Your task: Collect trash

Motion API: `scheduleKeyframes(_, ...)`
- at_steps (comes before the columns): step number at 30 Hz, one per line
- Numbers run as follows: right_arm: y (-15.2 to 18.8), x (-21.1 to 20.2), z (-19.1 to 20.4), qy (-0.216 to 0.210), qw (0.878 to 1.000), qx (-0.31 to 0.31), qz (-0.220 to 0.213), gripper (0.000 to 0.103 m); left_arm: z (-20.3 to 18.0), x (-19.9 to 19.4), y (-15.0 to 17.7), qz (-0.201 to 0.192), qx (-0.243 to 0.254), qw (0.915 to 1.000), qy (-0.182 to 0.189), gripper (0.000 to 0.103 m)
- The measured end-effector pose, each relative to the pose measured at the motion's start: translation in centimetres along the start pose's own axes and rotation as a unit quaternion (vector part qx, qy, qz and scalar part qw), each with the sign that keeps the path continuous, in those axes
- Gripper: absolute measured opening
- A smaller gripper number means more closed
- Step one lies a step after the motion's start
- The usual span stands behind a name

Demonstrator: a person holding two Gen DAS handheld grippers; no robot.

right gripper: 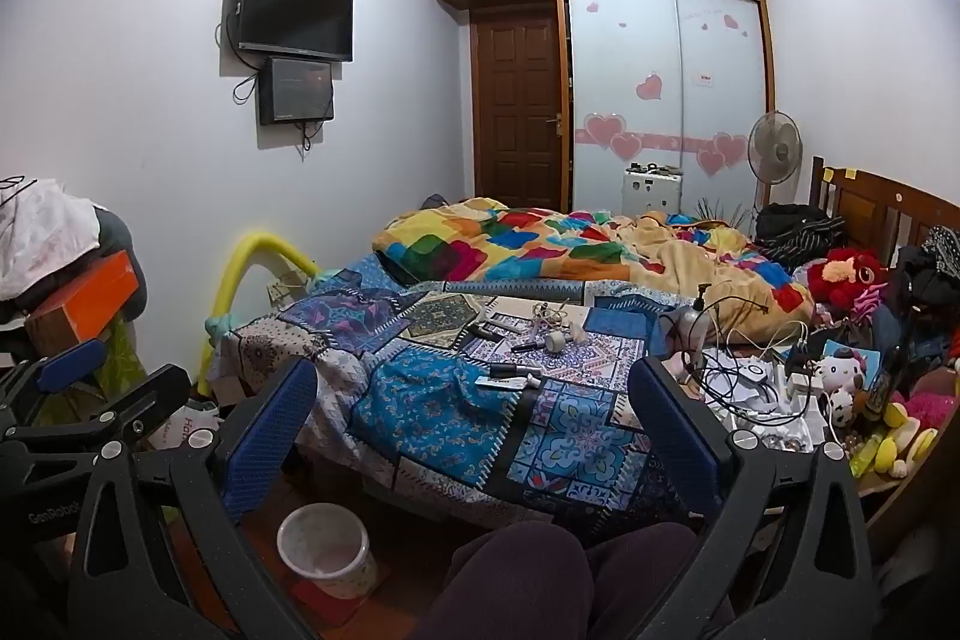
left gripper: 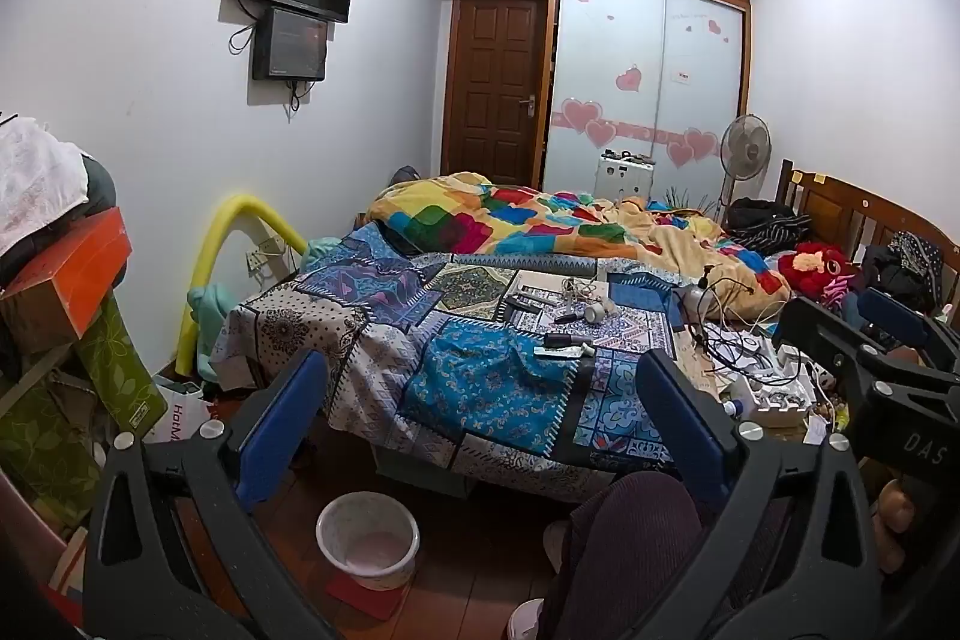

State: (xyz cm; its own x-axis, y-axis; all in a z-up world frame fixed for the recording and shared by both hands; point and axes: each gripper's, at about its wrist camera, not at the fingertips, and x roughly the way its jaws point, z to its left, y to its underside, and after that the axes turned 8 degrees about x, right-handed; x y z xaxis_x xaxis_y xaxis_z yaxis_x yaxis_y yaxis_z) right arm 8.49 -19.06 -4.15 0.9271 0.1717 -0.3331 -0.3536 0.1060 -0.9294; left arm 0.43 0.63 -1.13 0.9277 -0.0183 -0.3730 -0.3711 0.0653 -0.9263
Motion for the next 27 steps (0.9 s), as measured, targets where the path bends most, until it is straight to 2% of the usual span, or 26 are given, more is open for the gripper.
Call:
scheduleKeyframes(8, -0.1, 0.3, -0.1, 0.001, 1.0, -0.001, 0.0, 0.103, 0.0, 0.1, 0.2, 0.002, -0.003, 1.0, -0.005, 0.103)
scheduleKeyframes(14, -0.2, 1.6, -0.5, 0.003, 1.0, -0.001, 0.012, 0.103, 0.2, 2.1, -0.2, 0.017, -0.014, 0.9997, -0.013, 0.103)
scheduleKeyframes(19, -1.4, 3.7, -2.2, 0.017, 1.0, 0.002, 0.014, 0.103, 0.2, 4.9, -1.2, 0.026, -0.02, 0.9993, -0.018, 0.103)
scheduleKeyframes(27, -3.4, 8.4, -6.1, 0.045, 0.999, 0.016, 0.026, 0.103, -0.8, 11.6, -3.6, 0.049, -0.018, 0.9987, -0.002, 0.103)
